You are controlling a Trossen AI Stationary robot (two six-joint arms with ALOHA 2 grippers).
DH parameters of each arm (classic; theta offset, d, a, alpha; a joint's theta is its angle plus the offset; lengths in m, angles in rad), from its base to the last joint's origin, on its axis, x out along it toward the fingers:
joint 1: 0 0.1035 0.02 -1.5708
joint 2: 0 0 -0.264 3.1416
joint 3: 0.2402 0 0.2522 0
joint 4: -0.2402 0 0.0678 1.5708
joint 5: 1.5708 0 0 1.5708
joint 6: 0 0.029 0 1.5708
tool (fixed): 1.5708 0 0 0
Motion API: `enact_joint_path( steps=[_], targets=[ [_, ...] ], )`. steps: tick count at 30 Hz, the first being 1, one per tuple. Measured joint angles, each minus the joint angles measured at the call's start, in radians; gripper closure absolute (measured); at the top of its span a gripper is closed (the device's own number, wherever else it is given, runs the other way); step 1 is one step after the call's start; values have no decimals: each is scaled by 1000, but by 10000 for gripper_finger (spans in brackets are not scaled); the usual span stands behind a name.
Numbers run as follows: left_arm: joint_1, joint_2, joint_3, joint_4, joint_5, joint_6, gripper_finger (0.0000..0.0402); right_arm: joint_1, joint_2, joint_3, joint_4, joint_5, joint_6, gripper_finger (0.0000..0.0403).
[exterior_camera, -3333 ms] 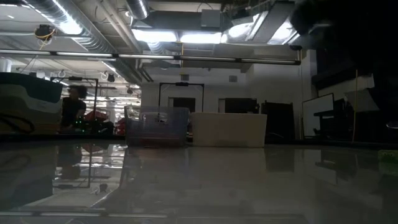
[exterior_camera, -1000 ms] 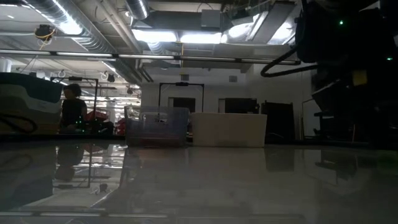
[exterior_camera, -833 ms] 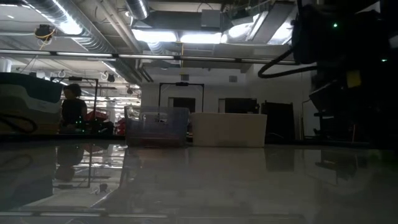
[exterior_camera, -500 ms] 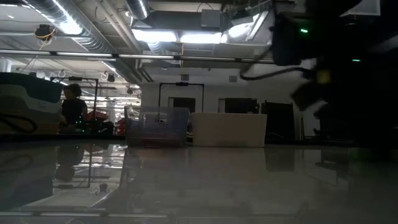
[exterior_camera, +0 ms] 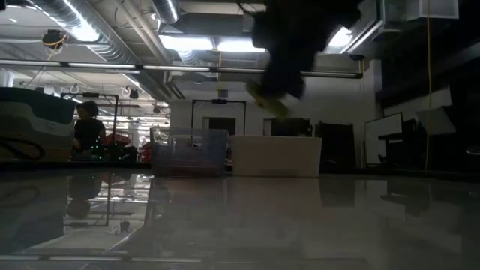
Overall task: Sort blocks
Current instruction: Put the green block into the white bin
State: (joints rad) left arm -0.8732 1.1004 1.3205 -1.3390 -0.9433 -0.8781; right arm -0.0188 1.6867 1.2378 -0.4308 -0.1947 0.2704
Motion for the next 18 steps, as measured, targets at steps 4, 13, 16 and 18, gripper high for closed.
enact_joint_path(
  steps=[4, 13, 16, 18],
  targets=[
    [28, -136, -147, 149, -19, 65, 268, -84, 0, 112, -7, 72, -107, 293],
    [158, -381, -535, 766, 109, 419, 268, -307, 2, 160, -7, 177, -179, 291],
    [217, -424, -625, 928, 184, 531, 268, -362, 25, 153, -9, 179, -179, 287],
    [258, -445, -668, 989, 211, 573, 268, -384, 45, 153, 1, 178, -170, 281]
  ],
)
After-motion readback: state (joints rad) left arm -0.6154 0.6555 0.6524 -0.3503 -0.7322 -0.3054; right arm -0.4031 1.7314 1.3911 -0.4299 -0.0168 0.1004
